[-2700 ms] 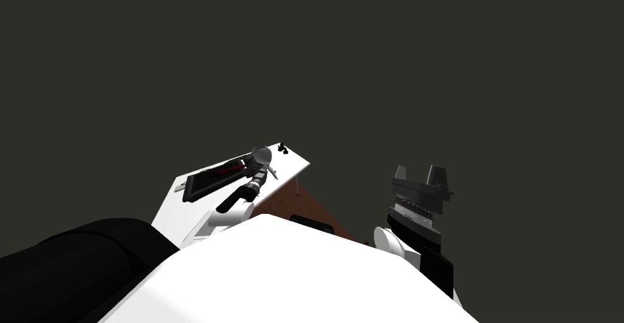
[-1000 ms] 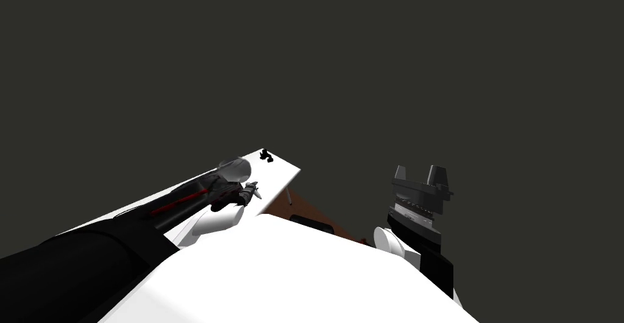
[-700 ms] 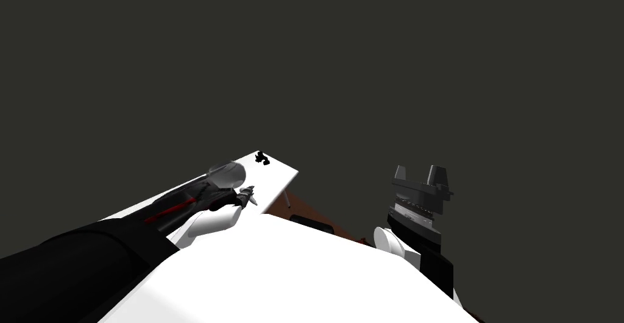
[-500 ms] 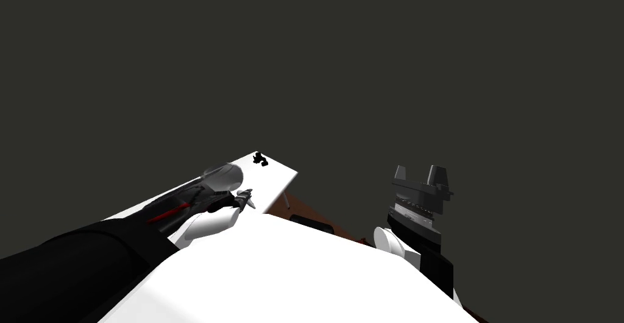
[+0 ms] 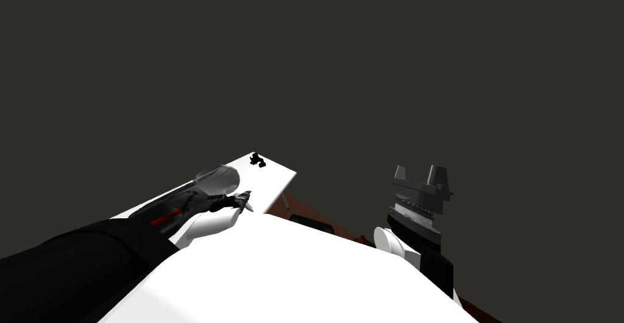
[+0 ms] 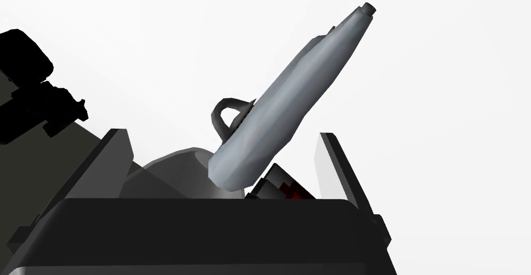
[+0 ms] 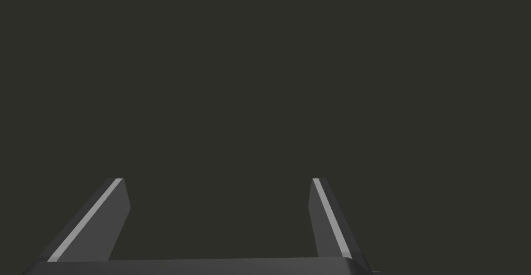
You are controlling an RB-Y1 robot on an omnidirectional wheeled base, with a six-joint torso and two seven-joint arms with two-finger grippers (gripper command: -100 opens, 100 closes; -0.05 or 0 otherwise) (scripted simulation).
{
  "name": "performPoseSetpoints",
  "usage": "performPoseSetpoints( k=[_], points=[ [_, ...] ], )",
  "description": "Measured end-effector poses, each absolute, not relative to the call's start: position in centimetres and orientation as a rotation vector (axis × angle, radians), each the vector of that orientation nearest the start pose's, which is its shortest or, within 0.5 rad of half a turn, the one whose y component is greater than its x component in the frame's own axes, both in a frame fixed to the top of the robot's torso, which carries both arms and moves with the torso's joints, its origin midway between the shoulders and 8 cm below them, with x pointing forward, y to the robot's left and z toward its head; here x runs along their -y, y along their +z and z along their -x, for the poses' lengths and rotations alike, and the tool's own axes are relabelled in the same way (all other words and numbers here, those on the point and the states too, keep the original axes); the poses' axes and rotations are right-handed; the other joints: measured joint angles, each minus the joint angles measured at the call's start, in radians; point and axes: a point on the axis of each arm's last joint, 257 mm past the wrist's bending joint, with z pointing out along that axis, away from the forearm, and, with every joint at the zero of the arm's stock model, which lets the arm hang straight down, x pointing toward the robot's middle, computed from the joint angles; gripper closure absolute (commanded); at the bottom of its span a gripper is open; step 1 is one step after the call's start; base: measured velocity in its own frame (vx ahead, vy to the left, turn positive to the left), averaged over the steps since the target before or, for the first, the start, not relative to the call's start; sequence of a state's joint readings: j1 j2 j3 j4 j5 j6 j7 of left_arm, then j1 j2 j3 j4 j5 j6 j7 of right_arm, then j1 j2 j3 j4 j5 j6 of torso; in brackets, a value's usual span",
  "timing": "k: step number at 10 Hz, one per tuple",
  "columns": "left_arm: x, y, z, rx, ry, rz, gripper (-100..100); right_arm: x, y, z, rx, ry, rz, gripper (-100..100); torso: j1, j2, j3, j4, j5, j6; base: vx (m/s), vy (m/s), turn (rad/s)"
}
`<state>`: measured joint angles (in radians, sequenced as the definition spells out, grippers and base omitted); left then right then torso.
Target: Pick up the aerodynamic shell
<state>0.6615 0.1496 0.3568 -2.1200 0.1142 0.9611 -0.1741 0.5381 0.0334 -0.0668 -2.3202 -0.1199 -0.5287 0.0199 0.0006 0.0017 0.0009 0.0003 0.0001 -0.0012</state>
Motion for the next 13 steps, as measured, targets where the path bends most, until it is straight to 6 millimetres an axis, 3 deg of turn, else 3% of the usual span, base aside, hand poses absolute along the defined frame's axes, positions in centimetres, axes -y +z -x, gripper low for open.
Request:
performPoseSetpoints(
  k=[7,8,12,13],
  points=[
    [-49.9,-39.5,-19.0,-1.539,-0.043,1.934,-100,32.0,3.6,-31.9,-0.486,1.281,-0.705,0,0.000,0.000,0.000,0.000,0.000,0.000,-0.016,0.014,-0.069],
    [-50.0,-39.5,-19.0,-1.536,-0.044,1.936,100,32.0,3.6,-31.9,-0.486,1.281,-0.705,0,-0.001,-0.001,0.000,0.000,0.000,0.000,-0.004,0.001,0.012],
    [-50.0,-39.6,-18.9,-1.536,-0.043,1.937,100,32.0,3.6,-31.9,-0.486,1.281,-0.705,0,-0.002,-0.002,-0.001,0.000,-0.001,0.000,0.000,0.000,0.000],
    [-50.0,-39.6,-18.9,-1.536,-0.043,1.937,0,32.0,3.6,-31.9,-0.486,1.281,-0.705,0,-0.002,-0.002,-0.001,0.000,-0.001,0.000,0.000,0.000,0.000]
  ],
)
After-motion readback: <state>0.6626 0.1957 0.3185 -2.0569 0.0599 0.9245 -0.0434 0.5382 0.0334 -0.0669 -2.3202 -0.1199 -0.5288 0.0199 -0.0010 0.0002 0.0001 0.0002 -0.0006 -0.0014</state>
